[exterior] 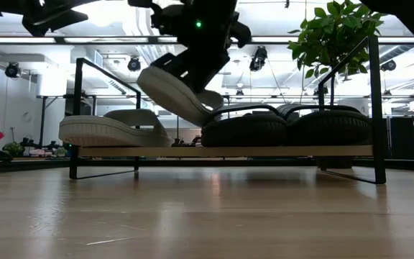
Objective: Pick and place slides into the shelf
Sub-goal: Put the gray slides on the shelf
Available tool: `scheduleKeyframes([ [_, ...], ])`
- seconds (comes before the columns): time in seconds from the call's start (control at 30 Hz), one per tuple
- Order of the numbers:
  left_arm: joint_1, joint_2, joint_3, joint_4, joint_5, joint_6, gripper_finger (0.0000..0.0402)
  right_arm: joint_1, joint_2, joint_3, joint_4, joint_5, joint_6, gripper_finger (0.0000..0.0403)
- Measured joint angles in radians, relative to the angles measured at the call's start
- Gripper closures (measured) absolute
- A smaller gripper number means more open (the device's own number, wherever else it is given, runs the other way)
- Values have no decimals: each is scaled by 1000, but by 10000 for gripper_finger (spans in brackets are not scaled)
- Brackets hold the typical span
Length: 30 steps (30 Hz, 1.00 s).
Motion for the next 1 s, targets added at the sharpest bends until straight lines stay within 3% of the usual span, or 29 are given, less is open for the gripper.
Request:
scheduleKeyframes([
  [0.43, 0, 0, 0, 0, 0, 0, 123, 3, 0, 33, 96, -2, -117, 394],
  [1.0, 0, 0, 0, 0, 0, 0, 123, -4, 0, -36, 107, -3, 62, 394],
])
